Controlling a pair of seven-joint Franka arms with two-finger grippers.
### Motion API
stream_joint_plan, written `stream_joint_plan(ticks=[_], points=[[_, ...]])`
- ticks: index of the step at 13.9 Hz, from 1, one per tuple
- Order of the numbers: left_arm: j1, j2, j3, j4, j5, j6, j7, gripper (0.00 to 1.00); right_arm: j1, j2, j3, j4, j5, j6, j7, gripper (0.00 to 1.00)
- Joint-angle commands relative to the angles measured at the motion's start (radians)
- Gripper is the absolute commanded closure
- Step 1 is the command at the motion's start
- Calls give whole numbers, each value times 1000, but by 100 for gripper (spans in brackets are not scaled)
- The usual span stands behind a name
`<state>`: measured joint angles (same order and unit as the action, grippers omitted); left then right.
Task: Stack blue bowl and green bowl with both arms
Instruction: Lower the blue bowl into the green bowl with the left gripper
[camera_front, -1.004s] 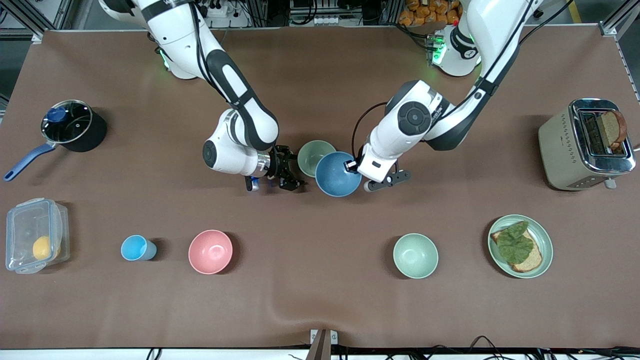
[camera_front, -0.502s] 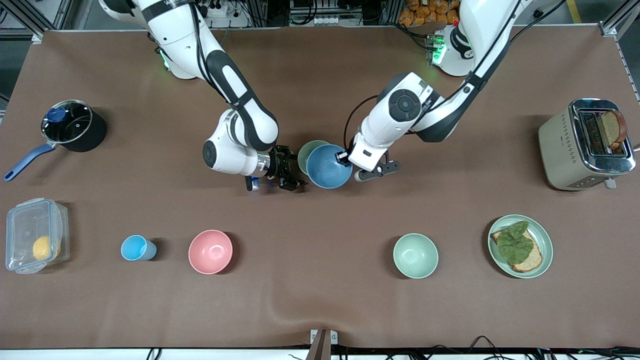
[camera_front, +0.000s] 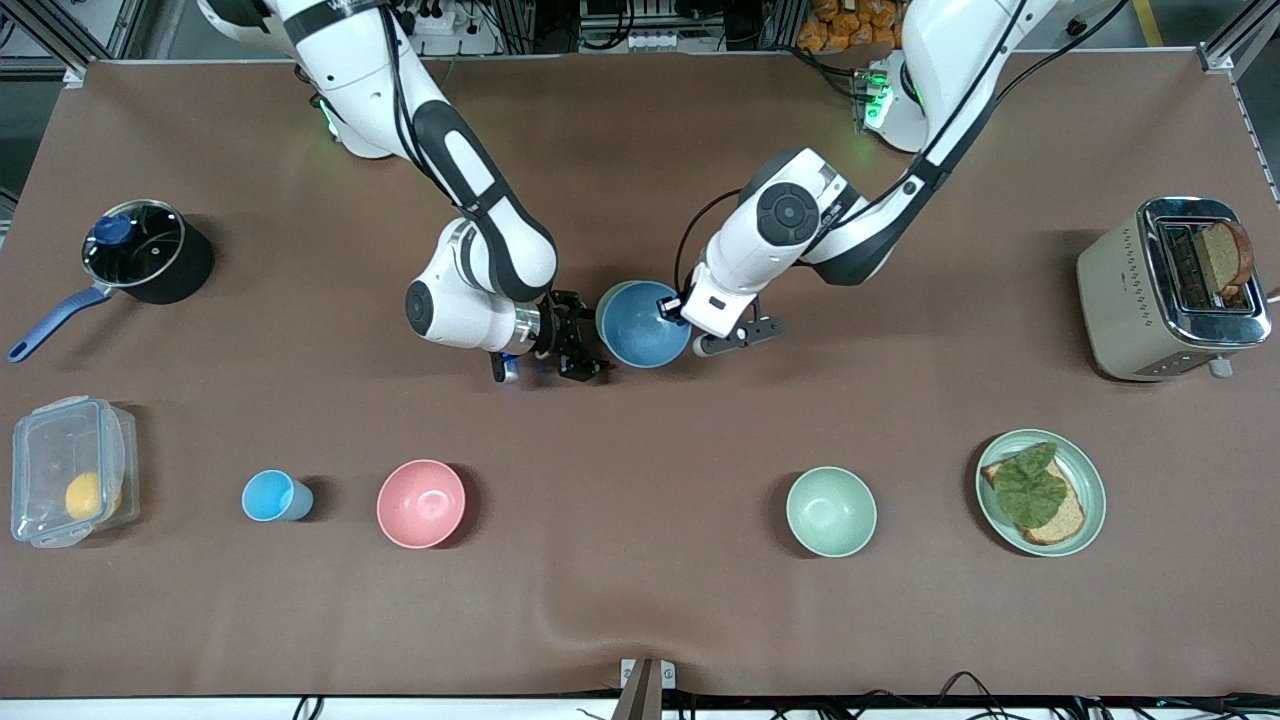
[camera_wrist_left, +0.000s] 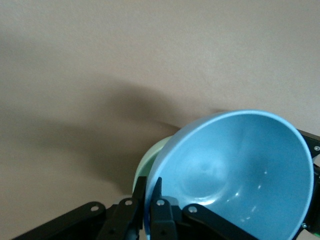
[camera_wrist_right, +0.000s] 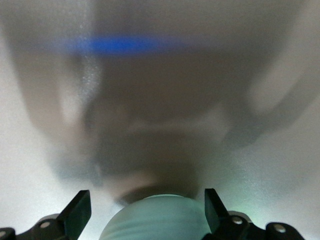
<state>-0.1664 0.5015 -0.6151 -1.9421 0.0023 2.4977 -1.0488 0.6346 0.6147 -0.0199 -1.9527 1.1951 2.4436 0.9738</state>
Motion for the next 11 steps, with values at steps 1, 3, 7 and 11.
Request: stream_joint_plan(ticks=[1,3,7,11], points=[[-25,20,0,18,-16,18,-34,100,4,8,2,2,32,3,-40,0],[-31,29,0,20,-15,18,-36,100,4,8,2,-5,32,5,-41,0],[-54,48,6,26,-10,20,-57,100,2,8,2,-6,32,3,-46,0],[-61,71,6,25,-2,20,-63,100,2,8,2,-6,32,3,-46,0]])
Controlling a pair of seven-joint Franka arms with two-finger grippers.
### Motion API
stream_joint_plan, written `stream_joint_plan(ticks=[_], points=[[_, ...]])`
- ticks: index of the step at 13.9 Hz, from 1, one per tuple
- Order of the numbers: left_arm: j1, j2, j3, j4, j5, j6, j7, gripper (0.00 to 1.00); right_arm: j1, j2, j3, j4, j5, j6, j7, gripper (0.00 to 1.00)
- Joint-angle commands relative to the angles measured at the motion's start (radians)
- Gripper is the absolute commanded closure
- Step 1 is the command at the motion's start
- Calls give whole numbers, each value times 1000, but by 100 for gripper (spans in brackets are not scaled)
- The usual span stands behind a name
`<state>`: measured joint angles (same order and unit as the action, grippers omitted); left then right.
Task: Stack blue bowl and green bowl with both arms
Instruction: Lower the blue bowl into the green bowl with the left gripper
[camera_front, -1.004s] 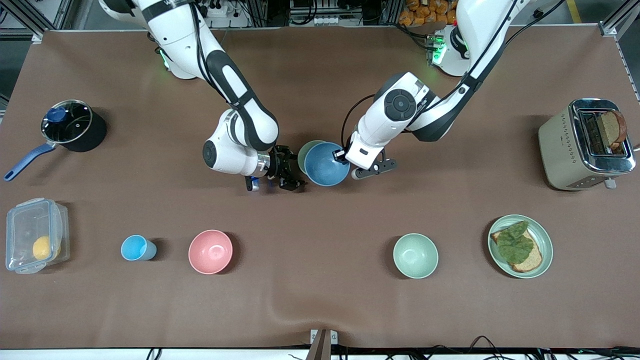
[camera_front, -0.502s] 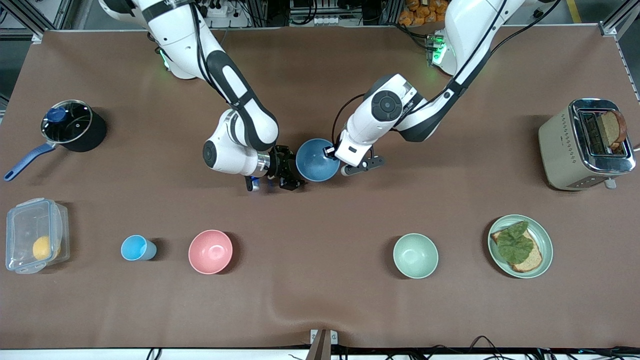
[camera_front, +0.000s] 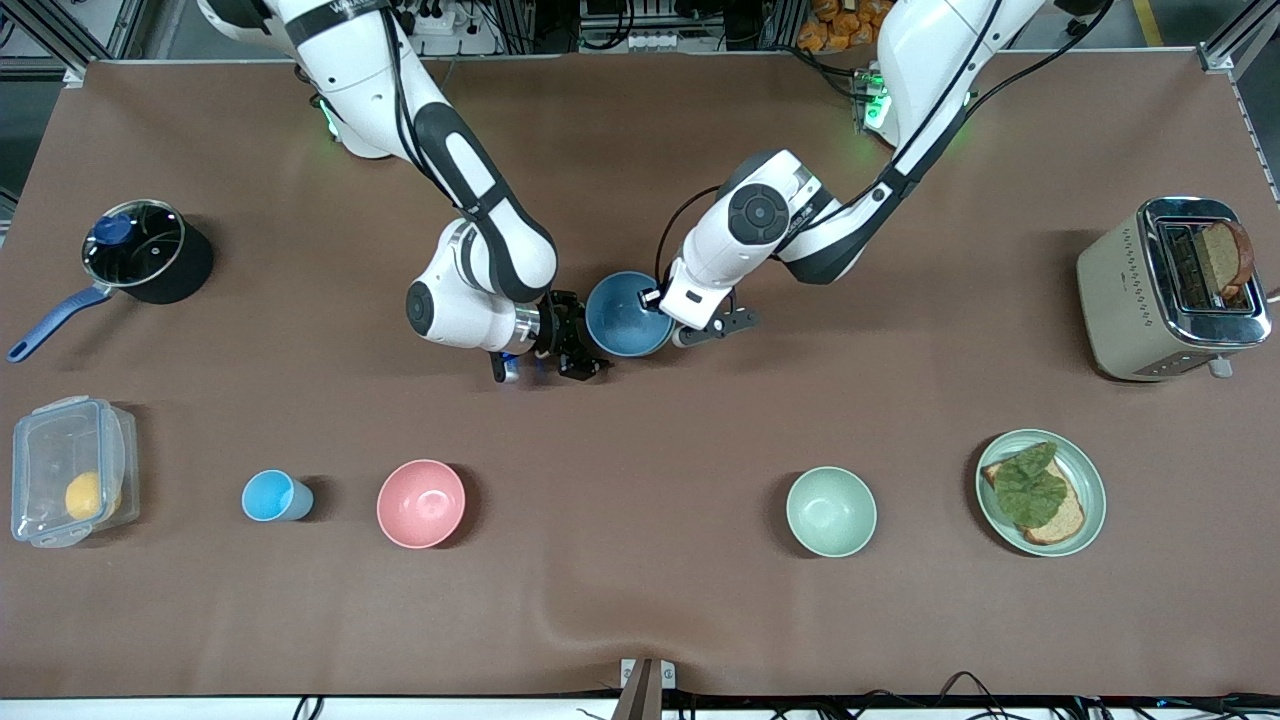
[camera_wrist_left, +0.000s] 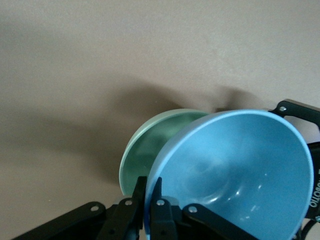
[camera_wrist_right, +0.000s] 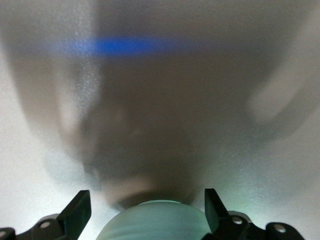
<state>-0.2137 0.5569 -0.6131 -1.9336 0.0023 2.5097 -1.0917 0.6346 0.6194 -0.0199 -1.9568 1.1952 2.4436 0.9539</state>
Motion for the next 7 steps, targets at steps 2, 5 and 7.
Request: stream_joint_plan(ticks=[2,5,7], points=[[-13,21,6,16,-2,8,-28,100,4,3,1,-2,32,3,-26,0],[-19,40,6,16,-1,8,-28,100,4,3,1,-1,32,5,-26,0],[-21,46,6,16,5,8,-28,100,5,3,1,-1,32,6,-27,0]])
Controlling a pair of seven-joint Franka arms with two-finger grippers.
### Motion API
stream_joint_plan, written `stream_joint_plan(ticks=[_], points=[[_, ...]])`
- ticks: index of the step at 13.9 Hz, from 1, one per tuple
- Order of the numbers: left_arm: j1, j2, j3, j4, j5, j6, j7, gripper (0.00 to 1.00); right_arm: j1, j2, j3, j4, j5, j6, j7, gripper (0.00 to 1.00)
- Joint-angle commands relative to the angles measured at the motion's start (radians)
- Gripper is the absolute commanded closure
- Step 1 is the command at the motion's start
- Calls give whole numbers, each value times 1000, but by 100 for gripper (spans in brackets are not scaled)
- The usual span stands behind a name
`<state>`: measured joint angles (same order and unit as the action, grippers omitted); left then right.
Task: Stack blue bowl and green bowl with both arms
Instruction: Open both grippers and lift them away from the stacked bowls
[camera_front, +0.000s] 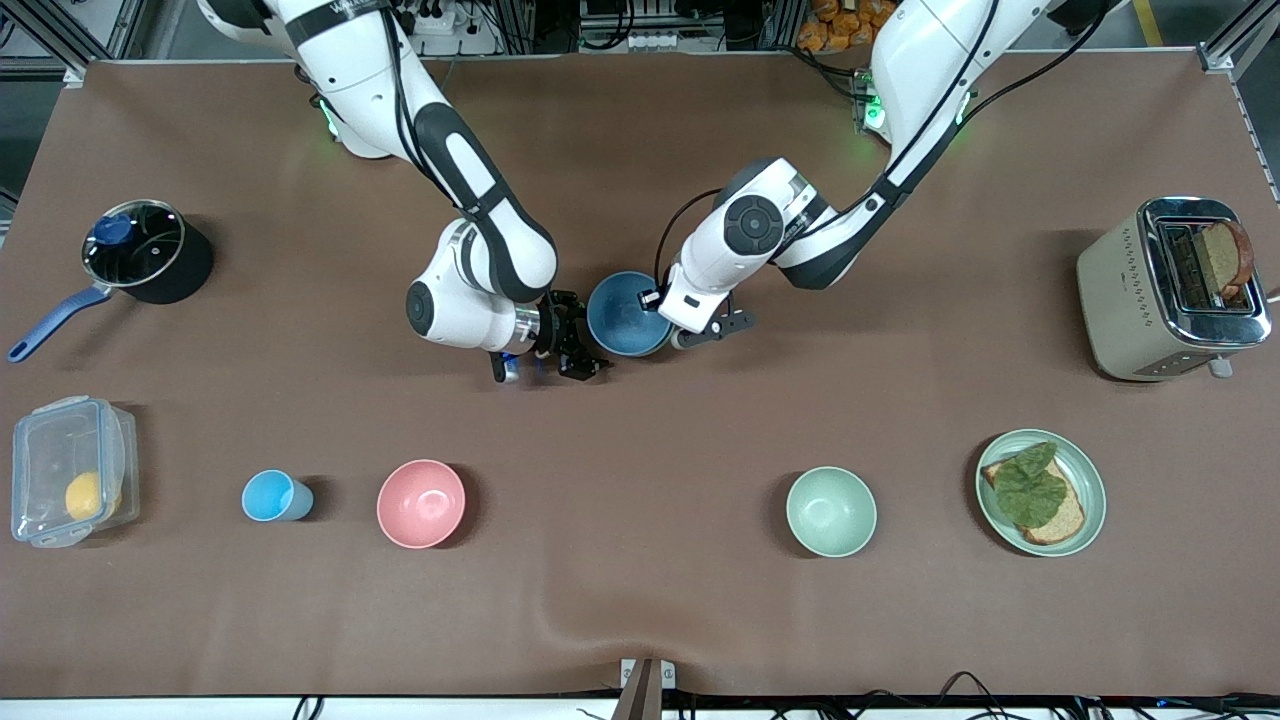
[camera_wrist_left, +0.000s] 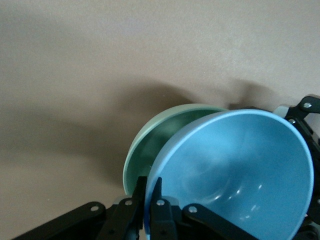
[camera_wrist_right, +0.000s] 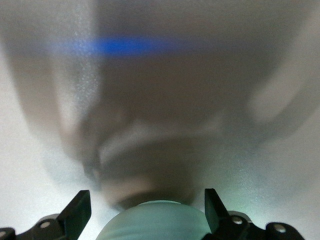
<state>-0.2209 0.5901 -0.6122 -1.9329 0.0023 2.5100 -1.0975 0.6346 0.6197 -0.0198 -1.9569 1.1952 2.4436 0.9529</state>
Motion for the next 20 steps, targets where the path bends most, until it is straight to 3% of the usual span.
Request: stream_joint_plan(ticks=[1,2,10,11,14,18,20], points=[[-14,13,9,17,8,7,-19,50,8,2,1,0,32,6,-26,0],[-15,10,15,17,19,6,-25,0,8,3,1,0,32,6,-26,0],[0,-22,15,25,30,-7,-38,0,-12,-28,-3,-30,12,-11,-80,0],[3,-30,15,28,33,-7,-36,0,-15,-40,-12,-37,-21,-18,-79,0],[28,-58,17,78,42,-67,-33,0,-19,-83,-106,-51,-198,-183,-74,0],[98,-42,15,322,96,-392,56,0,-18,-156,-273,-45,-382,-461,-82,0],[165,-56,14,357,94,-485,123,0,-21,-196,-327,-42,-494,-532,-86,0]])
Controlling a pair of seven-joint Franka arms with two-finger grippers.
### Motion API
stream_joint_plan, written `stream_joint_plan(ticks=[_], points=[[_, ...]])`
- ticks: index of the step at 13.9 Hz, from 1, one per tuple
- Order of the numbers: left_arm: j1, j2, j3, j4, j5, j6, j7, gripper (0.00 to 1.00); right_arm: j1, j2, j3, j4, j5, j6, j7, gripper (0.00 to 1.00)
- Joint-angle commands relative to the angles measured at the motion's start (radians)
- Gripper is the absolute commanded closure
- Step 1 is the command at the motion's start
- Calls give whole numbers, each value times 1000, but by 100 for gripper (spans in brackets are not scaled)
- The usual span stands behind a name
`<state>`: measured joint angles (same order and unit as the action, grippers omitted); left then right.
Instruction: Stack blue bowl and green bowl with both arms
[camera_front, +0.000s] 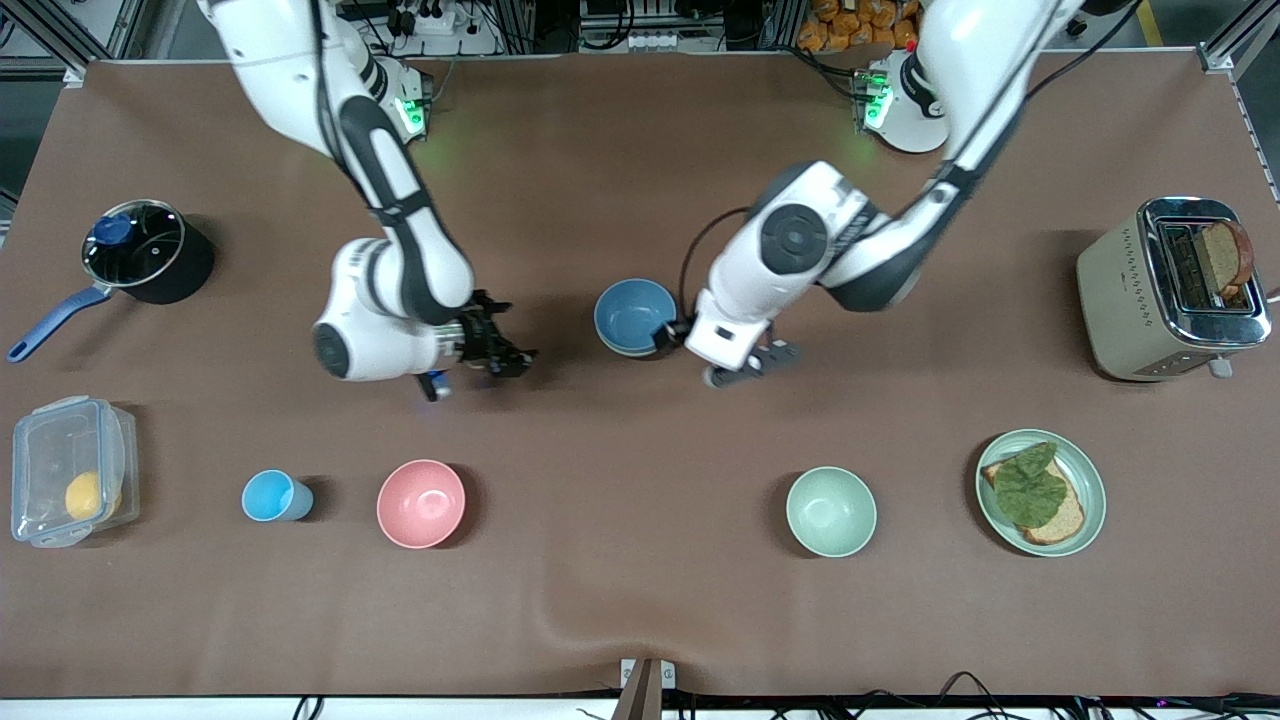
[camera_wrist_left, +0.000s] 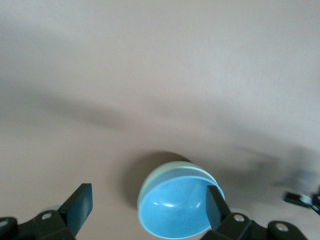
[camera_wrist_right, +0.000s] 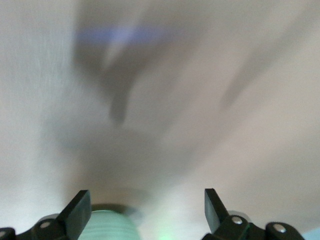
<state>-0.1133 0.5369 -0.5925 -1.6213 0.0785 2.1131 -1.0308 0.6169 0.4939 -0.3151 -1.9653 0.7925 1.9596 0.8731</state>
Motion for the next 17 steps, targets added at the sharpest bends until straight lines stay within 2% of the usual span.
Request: stream_joint_plan(ticks=[1,3,5,6,8,11,13,14,17], points=[[90,-17,-12,58,18,-126,69,0,-3,-90,-59,-33,-143,-77,-23,0],[153,-46,-9,102,20,-212,83,0,-5,-115,-132,-33,-183,-151,-147,0],[216,-83,-4,150,29,-309,90,0,-3,-127,-229,-26,-199,-221,-303,0],[257,-124,-4,156,40,-352,92,0,-5,-127,-281,-5,-235,-258,-360,0],[358,-185,-13,156,32,-392,115,0,-5,-129,-320,41,-316,-309,-413,0],[379,-291,-15,158,26,-510,161,0,-8,-127,-413,126,-354,-382,-538,0],[382,-317,-16,172,26,-574,257,0,-6,-126,-488,172,-366,-403,-662,0],[382,-321,-15,201,30,-585,305,0,-8,-127,-502,184,-387,-403,-724,0],[383,-350,-7,238,35,-607,441,0,-101,-133,-490,264,-409,-444,-767,0]])
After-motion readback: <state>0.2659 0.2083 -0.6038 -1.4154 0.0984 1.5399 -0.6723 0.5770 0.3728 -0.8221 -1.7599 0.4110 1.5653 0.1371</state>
